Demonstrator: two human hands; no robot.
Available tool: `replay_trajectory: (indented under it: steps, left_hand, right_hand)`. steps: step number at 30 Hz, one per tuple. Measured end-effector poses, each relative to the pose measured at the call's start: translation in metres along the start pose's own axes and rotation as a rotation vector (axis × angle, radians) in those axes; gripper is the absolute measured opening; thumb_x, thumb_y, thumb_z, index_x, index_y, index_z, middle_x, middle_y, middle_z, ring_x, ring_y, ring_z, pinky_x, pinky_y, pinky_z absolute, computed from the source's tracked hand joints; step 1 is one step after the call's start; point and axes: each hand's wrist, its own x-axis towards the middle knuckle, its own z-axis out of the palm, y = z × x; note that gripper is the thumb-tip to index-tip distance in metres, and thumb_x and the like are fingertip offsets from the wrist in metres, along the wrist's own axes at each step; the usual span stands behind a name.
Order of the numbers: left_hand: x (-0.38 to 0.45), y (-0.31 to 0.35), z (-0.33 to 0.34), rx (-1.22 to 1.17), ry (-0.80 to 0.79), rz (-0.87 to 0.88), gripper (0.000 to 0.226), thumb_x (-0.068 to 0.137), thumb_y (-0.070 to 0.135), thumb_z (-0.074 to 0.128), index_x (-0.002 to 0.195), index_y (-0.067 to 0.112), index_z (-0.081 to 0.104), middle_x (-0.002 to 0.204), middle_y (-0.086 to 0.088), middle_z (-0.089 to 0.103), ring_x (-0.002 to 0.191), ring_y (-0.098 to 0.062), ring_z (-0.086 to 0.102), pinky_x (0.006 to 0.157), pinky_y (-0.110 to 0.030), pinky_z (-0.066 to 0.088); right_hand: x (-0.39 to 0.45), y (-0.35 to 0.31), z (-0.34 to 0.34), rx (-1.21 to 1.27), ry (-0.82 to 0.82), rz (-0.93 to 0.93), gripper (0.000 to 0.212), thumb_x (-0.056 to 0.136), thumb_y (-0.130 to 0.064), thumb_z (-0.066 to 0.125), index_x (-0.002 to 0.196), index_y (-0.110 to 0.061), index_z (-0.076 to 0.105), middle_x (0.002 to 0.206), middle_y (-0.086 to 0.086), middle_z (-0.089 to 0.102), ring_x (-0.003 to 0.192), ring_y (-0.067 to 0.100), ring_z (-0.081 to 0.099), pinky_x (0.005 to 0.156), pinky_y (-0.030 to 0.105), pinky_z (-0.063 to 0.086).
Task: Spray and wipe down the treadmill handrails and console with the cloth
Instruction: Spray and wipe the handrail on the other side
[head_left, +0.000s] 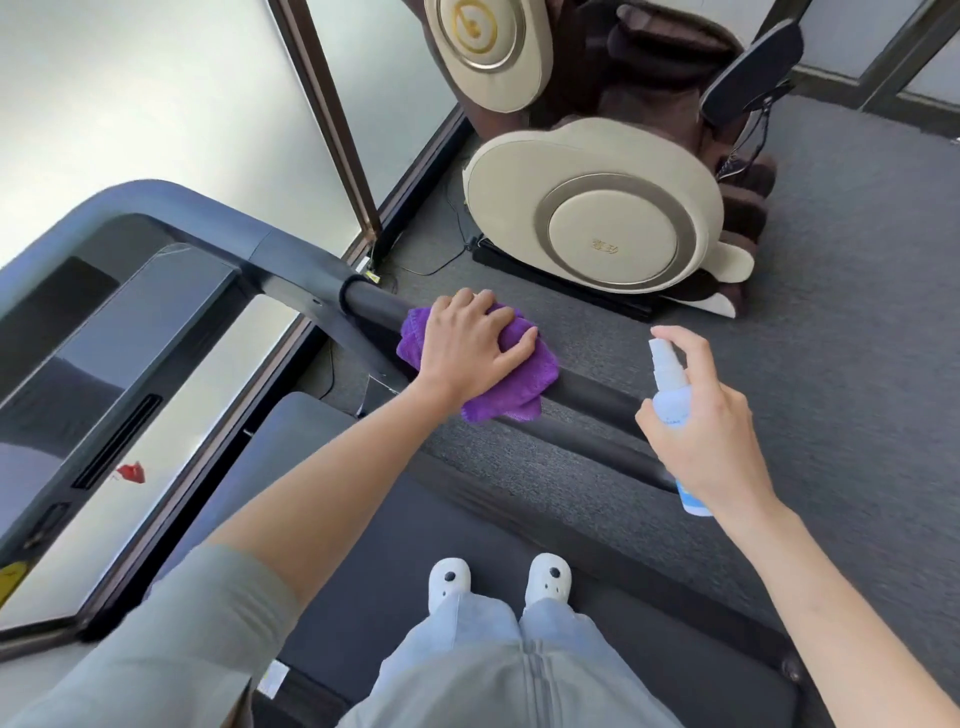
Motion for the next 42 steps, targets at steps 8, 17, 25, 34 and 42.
replay_trajectory:
  steps: [8,17,25,34,42]
  left_hand:
    - [0.001,-0.103,-0.018,0.084,0.09,-0.129,0.05,0.093,0.042,0.031,0.093,0.009,0.069,0.104,-0.013,0.062,0.107,-0.035,0.047,0.098,-0.044,0.03]
    - [-0.006,-0.014,0.0,-0.01,0.129,-0.317,0.03,0.089,0.041,0.053,0.079,0.02,0.072,0.09,-0.002,0.061,0.091,-0.028,0.051,0.086,-0.04,0.035]
    - [-0.014,0.083,0.013,-0.068,0.078,-0.13,0.039,0.086,0.047,0.049,0.071,0.016,0.068,0.079,-0.005,0.061,0.078,-0.029,0.052,0.074,-0.04,0.039]
    - [-0.008,-0.027,-0.004,0.015,0.101,-0.426,0.038,0.099,0.043,0.039,0.1,0.023,0.071,0.137,-0.003,0.046,0.132,-0.033,0.03,0.111,-0.046,0.009]
    - [-0.018,0.001,0.001,-0.298,0.216,-0.699,0.025,0.095,0.041,0.049,0.107,0.033,0.069,0.155,0.0,0.03,0.144,-0.033,0.013,0.116,-0.058,0.005]
  right_hand:
    - [0.005,-0.019,0.022,0.047,-0.019,-0.03,0.065,0.085,-0.004,0.063,0.139,-0.035,0.043,0.069,-0.016,0.048,0.072,0.027,0.05,0.069,0.034,0.036]
    - [0.001,-0.006,0.009,0.104,0.005,-0.001,0.067,0.087,-0.005,0.063,0.136,-0.042,0.038,0.076,-0.017,0.05,0.076,0.028,0.053,0.07,0.038,0.043]
    - [0.005,0.007,-0.011,0.132,-0.089,-0.023,0.065,0.087,-0.004,0.062,0.139,-0.038,0.041,0.081,0.009,0.061,0.068,0.044,0.06,0.071,0.052,0.055]
    - [0.009,-0.002,-0.01,0.119,-0.129,-0.14,0.065,0.087,-0.005,0.062,0.14,-0.037,0.042,0.078,0.001,0.057,0.072,0.035,0.058,0.073,0.049,0.054]
    - [-0.019,0.011,-0.019,0.145,-0.036,-0.088,0.064,0.088,-0.004,0.062,0.136,-0.04,0.041,0.078,-0.01,0.057,0.067,0.035,0.06,0.071,0.052,0.056]
